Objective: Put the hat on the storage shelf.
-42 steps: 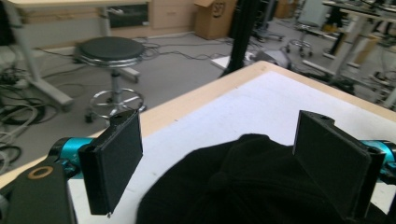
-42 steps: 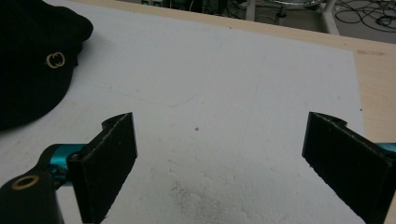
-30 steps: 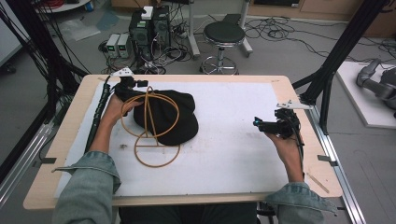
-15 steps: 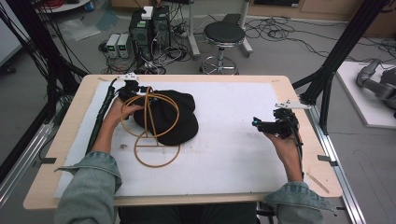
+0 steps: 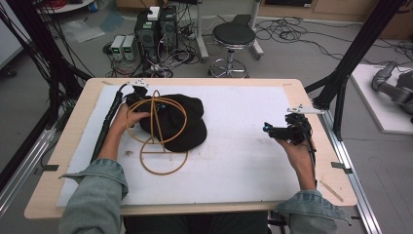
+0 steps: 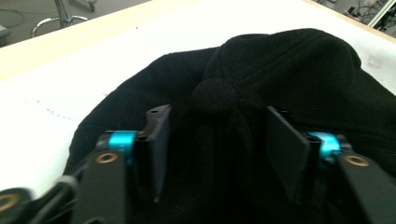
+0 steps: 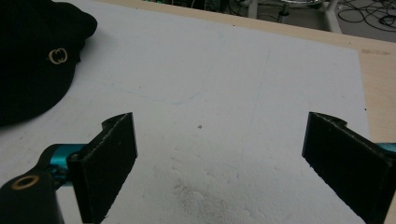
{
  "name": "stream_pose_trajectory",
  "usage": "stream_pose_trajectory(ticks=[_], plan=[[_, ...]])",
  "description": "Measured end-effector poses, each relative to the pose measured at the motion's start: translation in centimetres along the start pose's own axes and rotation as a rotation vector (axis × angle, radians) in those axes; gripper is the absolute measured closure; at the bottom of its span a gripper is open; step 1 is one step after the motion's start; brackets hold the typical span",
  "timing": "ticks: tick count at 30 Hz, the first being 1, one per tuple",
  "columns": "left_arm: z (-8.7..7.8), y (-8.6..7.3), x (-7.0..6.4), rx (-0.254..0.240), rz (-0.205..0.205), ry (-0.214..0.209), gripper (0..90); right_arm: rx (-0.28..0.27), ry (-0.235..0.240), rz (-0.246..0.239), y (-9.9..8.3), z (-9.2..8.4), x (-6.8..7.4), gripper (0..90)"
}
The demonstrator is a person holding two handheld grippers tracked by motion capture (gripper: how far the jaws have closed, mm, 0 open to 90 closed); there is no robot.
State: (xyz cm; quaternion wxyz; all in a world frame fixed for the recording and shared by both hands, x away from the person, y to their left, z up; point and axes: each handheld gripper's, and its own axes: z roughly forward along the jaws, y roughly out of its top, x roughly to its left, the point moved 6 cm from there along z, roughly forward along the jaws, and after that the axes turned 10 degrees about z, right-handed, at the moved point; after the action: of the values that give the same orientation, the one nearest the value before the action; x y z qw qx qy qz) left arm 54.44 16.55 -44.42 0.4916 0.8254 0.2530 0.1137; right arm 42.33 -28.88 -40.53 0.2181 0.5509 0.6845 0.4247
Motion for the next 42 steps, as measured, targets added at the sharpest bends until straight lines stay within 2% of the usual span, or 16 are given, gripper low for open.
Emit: stream_pose_trajectory(ticks=[3, 6, 10, 23, 28, 35, 42], plan=[[-0.2, 0.0, -0.2, 0.011, 0.023, 0.012, 63.4, 0.000, 0.000, -0.004, 0.0, 0.0, 0.0, 9.8], [-0.4, -0.1, -0.2, -0.008, 0.017, 0.026, 66.6, 0.000, 0.000, 0.000, 0.0, 0.0, 0.0, 9.8], [-0.9, 0.0, -0.2, -0.028, 0.007, 0.024, 73.2, -0.002, -0.001, -0.004, 0.0, 0.0, 0.0, 9.8], [-3.6, 2.9, -1.0, -0.139, 0.021, 0.030, 75.9, -0.008, 0.003, -0.004, 0.1, 0.0, 0.1, 9.8], [-4.5, 4.2, -1.4, -0.162, 0.040, 0.046, 76.0, -0.007, 0.007, 0.004, 0.1, 0.0, 0.0, 9.8], [-5.7, 6.0, -1.6, -0.189, 0.049, 0.103, 76.1, -0.012, 0.011, 0.003, 0.2, 0.0, 0.1, 9.8], [-7.5, 7.8, -1.0, -0.228, 0.038, 0.161, 76.1, -0.017, 0.011, 0.006, 0.3, 0.0, 0.0, 9.8]])
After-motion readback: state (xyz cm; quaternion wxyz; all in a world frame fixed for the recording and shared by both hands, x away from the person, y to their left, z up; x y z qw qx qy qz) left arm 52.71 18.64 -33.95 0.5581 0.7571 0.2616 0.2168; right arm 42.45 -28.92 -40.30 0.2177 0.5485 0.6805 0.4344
